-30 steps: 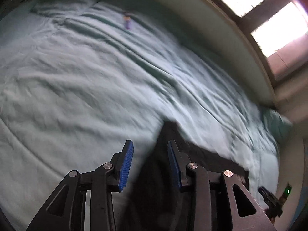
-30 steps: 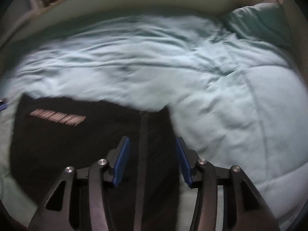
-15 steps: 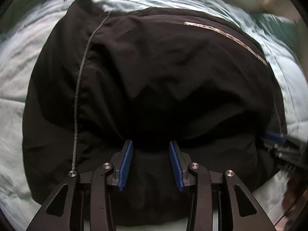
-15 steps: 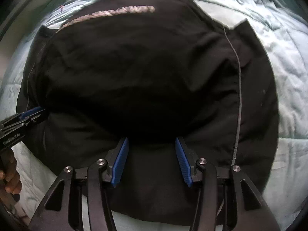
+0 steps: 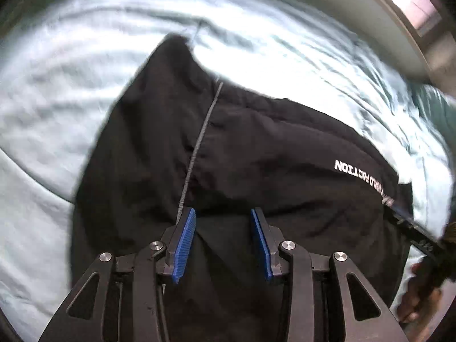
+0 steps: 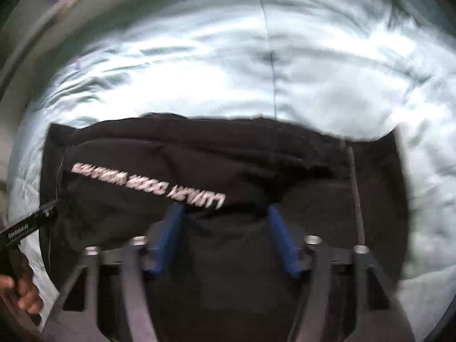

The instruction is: Fold large clothes

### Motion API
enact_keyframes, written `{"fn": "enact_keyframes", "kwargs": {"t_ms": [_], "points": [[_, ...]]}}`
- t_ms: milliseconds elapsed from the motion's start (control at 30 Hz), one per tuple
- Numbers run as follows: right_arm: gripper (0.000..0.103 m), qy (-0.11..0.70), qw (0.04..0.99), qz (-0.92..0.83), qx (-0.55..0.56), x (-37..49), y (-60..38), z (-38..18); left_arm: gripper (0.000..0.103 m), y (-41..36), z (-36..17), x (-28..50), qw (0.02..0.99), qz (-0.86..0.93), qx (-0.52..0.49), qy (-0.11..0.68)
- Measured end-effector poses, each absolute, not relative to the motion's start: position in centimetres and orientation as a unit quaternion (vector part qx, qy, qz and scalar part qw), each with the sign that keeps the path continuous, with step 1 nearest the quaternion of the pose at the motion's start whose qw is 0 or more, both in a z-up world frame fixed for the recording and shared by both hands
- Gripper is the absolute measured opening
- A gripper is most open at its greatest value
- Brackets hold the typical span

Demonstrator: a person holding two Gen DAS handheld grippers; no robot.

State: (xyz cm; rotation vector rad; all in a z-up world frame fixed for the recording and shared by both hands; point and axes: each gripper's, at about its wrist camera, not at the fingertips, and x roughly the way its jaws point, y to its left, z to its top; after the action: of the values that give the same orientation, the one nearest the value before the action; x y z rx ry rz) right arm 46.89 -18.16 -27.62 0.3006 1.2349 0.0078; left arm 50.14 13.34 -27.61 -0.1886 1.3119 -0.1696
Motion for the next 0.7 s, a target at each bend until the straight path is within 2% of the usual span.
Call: {"fn": "enact_keyframes", "kwargs": {"t_ms": [33,67,167,267,333,500,633,700], "points": [[0.084,0.579,0.803,0.003,0.143,47.2,-18.3,-28.5,0.041,13.3,-28.4,50.6,0.782,-0.077,-0.082,0.613],[0.086,0.579,0.802,0.006,0.145,47.5,-18.4,-29.4,0.041,13.1,-28.8,50.8,0.782,-0.075,-0.071,0.614],[0.086,0.580,0.800,0.015,0.155,47.9,-19.0,-30.3,0.041,12.0,-28.7,51.2,0.795,-0.073,-0.031,0.601],[0.084,0.577,0.799,0.022,0.168,47.3,-20.0,-29.5,0.041,12.1,-27.9,50.8,0.800,-0.092,-0.036,0.592],[0.080,0.571,0.799,0.020,0.188,46.0,-20.8,-27.9,0.041,13.1,-26.1,50.0,0.801,-0.100,-0.060,0.587],[0.080,0.544,0.813,0.022,0.206,40.5,-22.7,-24.2,0.042,16.0,-23.2,46.5,0.825,-0.067,-0.052,0.559],[0.080,0.590,0.773,0.016,0.230,37.5,-22.8,-27.6,0.044,19.4,-28.3,46.2,0.778,-0.029,-0.093,0.620],[0.081,0.595,0.776,0.008,0.209,37.6,-21.9,-28.8,0.046,19.7,-28.9,46.3,0.778,-0.025,-0.098,0.620]]}}
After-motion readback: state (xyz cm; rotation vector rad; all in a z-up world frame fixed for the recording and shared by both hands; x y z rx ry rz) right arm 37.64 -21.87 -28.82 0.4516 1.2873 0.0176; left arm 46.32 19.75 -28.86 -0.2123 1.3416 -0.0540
